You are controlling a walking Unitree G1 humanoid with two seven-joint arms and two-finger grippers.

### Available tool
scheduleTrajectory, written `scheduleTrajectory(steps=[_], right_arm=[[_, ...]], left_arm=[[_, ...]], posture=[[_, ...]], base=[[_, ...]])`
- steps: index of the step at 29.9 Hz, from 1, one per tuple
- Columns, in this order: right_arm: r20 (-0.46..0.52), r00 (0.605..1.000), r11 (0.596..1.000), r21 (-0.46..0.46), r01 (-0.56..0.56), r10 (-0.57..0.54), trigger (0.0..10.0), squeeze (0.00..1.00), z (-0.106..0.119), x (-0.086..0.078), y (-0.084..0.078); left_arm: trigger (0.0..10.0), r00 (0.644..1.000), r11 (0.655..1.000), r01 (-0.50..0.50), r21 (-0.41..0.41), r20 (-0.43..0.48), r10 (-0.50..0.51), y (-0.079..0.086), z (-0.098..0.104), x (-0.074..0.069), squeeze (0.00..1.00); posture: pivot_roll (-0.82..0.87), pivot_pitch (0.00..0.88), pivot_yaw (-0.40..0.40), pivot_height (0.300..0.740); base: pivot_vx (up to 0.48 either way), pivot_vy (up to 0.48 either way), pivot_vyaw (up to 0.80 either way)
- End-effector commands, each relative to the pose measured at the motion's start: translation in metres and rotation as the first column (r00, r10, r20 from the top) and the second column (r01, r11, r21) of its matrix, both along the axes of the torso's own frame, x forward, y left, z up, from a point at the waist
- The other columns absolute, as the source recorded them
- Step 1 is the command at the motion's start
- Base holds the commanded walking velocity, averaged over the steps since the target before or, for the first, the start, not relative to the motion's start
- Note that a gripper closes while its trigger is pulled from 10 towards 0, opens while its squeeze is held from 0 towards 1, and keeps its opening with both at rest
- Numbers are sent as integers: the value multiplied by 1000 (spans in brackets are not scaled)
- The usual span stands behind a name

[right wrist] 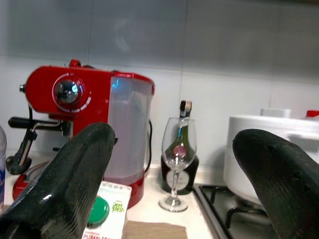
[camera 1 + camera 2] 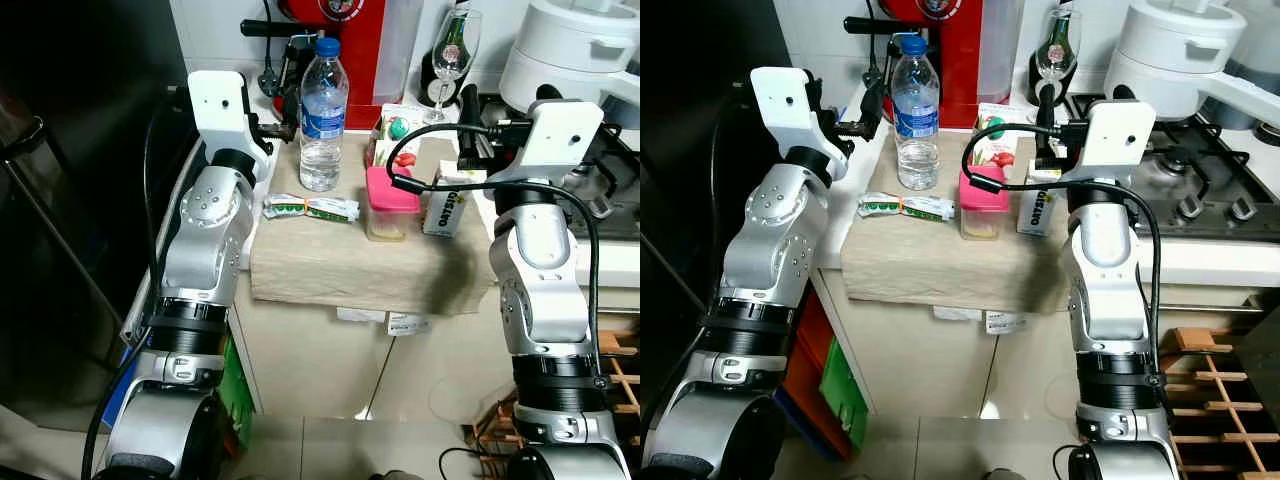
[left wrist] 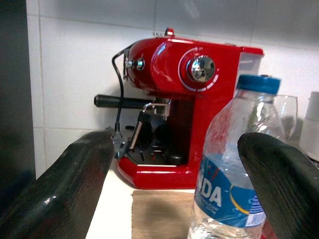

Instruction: Restocking fridge

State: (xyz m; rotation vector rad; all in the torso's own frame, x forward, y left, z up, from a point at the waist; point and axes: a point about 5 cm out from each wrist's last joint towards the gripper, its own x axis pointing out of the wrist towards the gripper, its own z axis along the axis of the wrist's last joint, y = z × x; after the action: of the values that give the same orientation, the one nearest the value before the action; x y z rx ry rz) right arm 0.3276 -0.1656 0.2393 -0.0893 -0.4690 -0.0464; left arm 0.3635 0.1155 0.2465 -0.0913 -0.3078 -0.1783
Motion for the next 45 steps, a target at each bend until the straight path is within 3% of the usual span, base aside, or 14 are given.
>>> scheduleTrajectory(steps=[1,13,16,25,37,43,45], right_arm=[[-3,1000,1000,-5,-10,10,10000,0,1,2,2],[11,1000,1000,-12,-17,17,10000,0,2,3,5],[-4,1000,1000,5,-11,11,10000,0,-1,5,5],[-4,1000,1000,13,-6,6,10000,0,1,8,6],[26,1000,1000,3,-4,4,10000,0,7,8,9],[19,1000,1000,10,1,-1,10000,0,4,8,9],[24,1000,1000,7,1,-1,10000,0,5,8,9]], left_arm=[[10000,1000,1000,3,18,-31,-2,-3,-5,1,0],[10000,999,999,5,38,-32,-4,-1,-4,2,0],[10000,996,996,85,-39,-17,-85,-9,-2,-2,0],[10000,996,996,86,-3,-6,-86,-13,-3,-3,0],[10000,995,995,95,36,19,-96,-2,7,0,0],[10000,992,990,125,59,7,-125,-7,5,1,0],[10000,984,981,177,76,-6,-177,-9,4,3,0]], posture=[[-101,0,21,740],[-95,0,23,740],[-97,0,14,740],[-95,0,14,740],[-87,0,30,740],[-88,0,31,740],[-102,0,28,740]], base=[[0,0,0],[0,0,0],[0,0,0],[0,0,0],[0,0,0],[0,0,0],[0,0,0]])
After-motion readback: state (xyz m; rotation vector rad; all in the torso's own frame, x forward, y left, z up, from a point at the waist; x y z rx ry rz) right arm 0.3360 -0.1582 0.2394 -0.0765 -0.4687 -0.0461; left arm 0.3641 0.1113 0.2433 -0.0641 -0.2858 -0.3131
